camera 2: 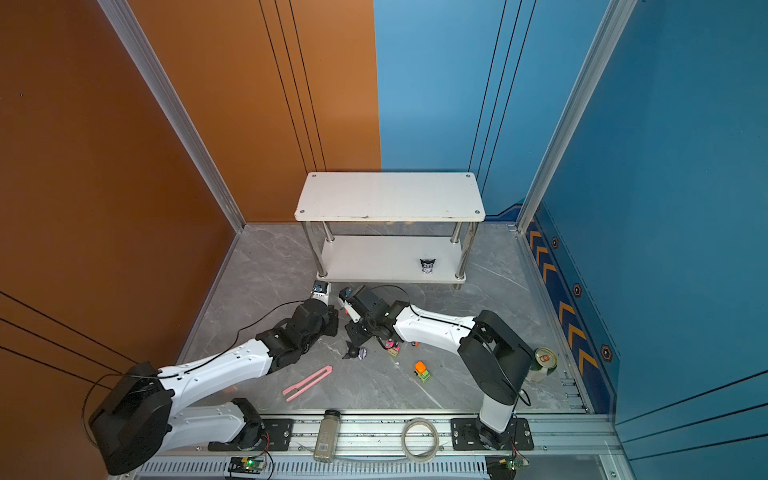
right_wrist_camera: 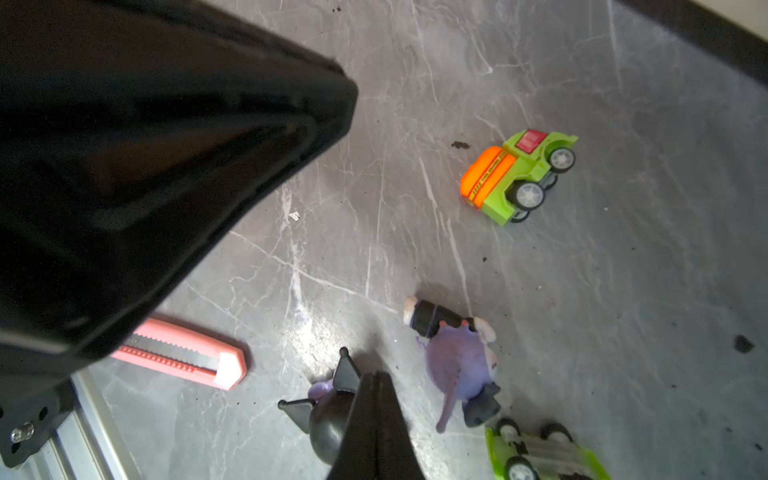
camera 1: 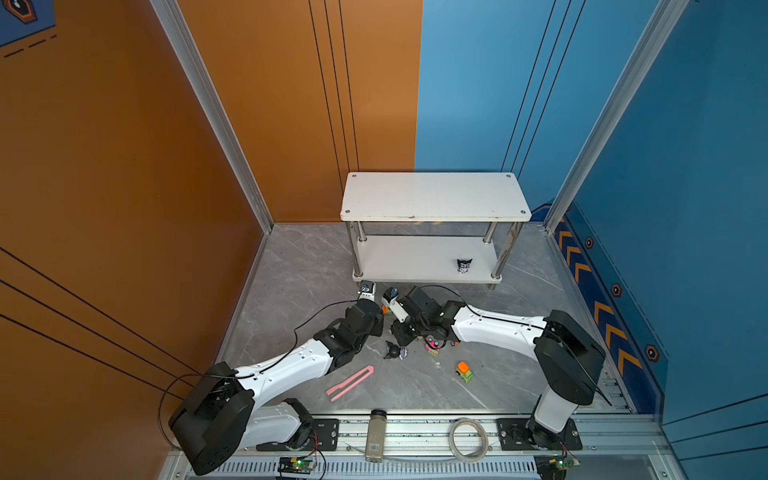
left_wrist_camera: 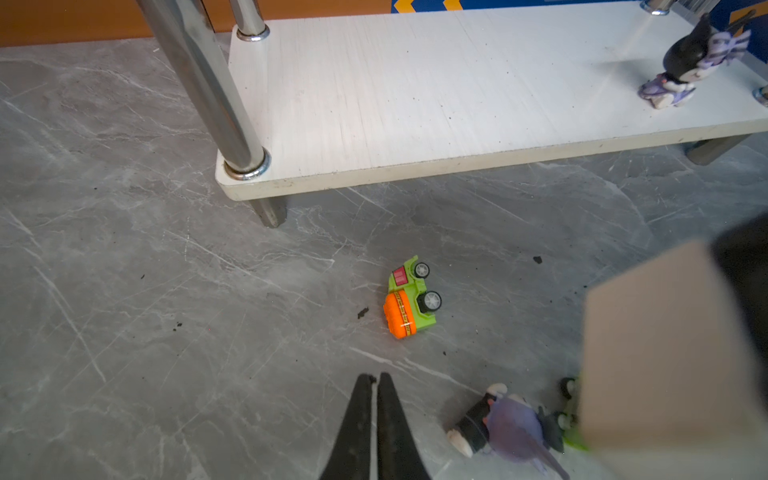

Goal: Place and organize the plastic toys onto the shelf
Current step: 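Lower the right gripper and grasp the second black Kuromi figure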

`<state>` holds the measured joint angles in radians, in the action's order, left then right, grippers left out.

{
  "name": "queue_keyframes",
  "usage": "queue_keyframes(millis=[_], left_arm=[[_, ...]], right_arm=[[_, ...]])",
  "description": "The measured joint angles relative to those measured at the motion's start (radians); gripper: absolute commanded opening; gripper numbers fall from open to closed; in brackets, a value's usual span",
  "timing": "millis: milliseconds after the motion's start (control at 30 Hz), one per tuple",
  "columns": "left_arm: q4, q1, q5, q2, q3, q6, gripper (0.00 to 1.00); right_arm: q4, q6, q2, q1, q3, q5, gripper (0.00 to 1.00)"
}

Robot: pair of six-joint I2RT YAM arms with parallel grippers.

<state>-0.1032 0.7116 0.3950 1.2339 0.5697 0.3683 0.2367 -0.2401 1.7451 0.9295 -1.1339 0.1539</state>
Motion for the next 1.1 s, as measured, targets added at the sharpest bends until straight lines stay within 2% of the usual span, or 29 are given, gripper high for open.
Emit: queue_keyframes(millis=[267, 367, 400, 467, 500, 567, 800, 1100], left_arm=[[0.024, -0.111, -0.014, -0.042, -0.021, 0.029, 0.09], [0.026, -0.126, -0.028, -0.036, -0.021, 0.037, 0.08], [0.029, -0.126, -0.032, -0.03, -0.019, 0.04, 0.08], [0.039, -0.126, -0.035, -0.015, -0.018, 0.041, 0.09], [0.046, -0.129, -0.037, -0.011, -0.018, 0.041, 0.1], [0.058, -0.135, -0.037, -0.009, -0.018, 0.042, 0.12], [0.076, -0.176, -0.037, -0.018, -0.018, 0.053, 0.15], [0.079, -0.183, -0.039, -0.016, -0.013, 0.07, 0.16]], right_arm=[[0.056, -0.005, -0.017, 0.068, 0.023, -0.027, 0.0], [0.069, -0.01, -0.032, 0.079, 0.049, -0.031, 0.0], [0.073, -0.011, -0.034, 0.084, 0.053, -0.037, 0.07], [0.097, -0.013, -0.034, 0.1, 0.053, -0.073, 0.31], [0.108, -0.005, -0.034, 0.11, 0.053, -0.086, 0.39], [0.139, 0.0, -0.032, 0.141, 0.043, -0.115, 0.48], [0.172, 0.015, 0.008, 0.181, 0.001, -0.146, 0.6], [0.16, 0.015, 0.09, 0.18, -0.055, -0.179, 0.65]])
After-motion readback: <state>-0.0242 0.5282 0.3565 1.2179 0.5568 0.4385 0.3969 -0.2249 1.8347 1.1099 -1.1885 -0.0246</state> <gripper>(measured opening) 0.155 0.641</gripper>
